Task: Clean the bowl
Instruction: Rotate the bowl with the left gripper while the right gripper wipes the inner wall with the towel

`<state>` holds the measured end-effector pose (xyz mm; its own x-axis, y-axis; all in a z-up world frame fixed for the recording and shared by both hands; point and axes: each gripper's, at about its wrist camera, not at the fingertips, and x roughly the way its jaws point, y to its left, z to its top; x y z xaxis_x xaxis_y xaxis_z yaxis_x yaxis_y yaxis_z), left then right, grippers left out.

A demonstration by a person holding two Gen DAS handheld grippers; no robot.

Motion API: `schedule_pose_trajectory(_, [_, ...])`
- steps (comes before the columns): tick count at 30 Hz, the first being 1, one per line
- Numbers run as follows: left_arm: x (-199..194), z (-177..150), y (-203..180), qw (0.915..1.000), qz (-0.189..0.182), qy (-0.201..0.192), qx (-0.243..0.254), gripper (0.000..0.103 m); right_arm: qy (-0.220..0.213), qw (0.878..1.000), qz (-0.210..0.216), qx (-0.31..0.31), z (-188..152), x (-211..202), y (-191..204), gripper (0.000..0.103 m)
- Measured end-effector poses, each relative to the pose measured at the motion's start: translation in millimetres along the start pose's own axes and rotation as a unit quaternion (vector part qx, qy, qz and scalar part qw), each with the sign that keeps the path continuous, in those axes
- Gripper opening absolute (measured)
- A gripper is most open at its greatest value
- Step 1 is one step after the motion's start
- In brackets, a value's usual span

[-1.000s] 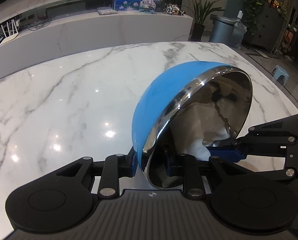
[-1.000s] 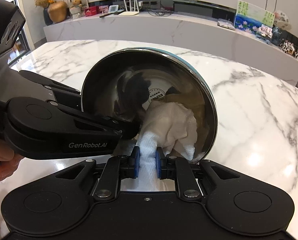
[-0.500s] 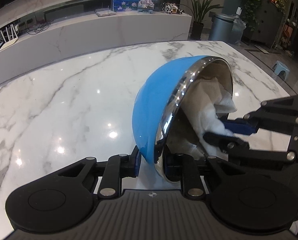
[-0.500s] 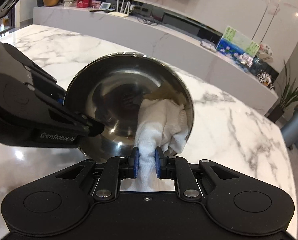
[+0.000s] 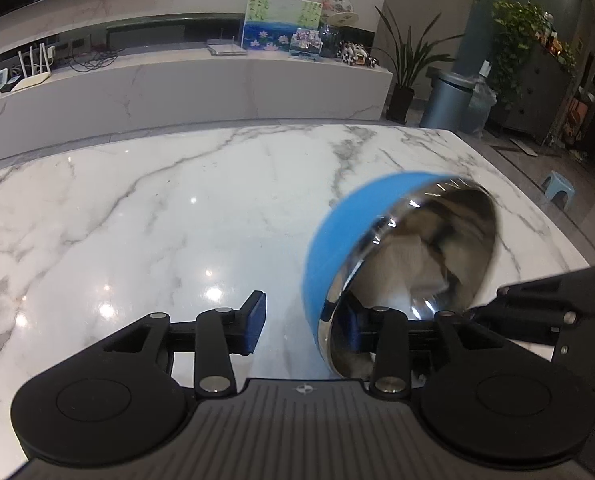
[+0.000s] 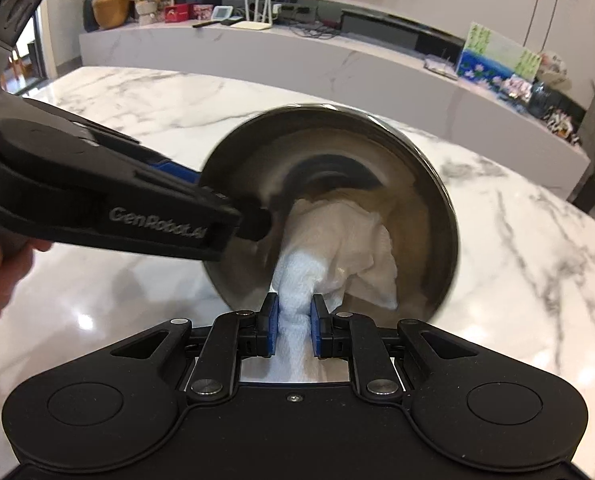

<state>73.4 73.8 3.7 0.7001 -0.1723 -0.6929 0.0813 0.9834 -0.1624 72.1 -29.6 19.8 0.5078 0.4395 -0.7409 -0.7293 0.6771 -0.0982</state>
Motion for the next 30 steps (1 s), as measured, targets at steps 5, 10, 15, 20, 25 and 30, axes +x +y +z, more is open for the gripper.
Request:
schedule_pose_trajectory(5, [1, 0, -3, 0.9998, 0.002, -0.001, 0.022, 0.017, -0.001, 1.000, -0.002, 0.000, 3, -2, -1, 0.014])
schedule_pose_trajectory(10, [2, 0, -3, 0.9997, 0.000, 0.014, 0.020, 0.010, -0.007, 1.000, -0.013, -0.006, 3, -6, 1, 0.014])
schedule_pose_trajectory(15, [3, 2, 3, 0.9987, -0.004, 0.050, -0.010, 0.010, -0.022, 0.999, -0.027, 0.004, 3, -12, -2, 0.014])
schedule_pose_trajectory(20, [2, 5, 11, 0.9958, -0.020, 0.077, -0.044, 0.010, -0.057, 0.998, -0.037, 0.002, 5, -26, -4, 0.014])
schedule_pose_trajectory(25, [-1, 5, 6, 0.9929, -0.018, 0.110, -0.042, 0.012, -0.065, 0.997, -0.040, -0.004, 4, -27, -3, 0.014])
schedule_pose_trajectory(30, [-2, 2, 5, 0.9885, -0.037, 0.138, -0.049, 0.015, -0.049, 0.998, -0.039, -0.016, 6, -19, 0, 0.014])
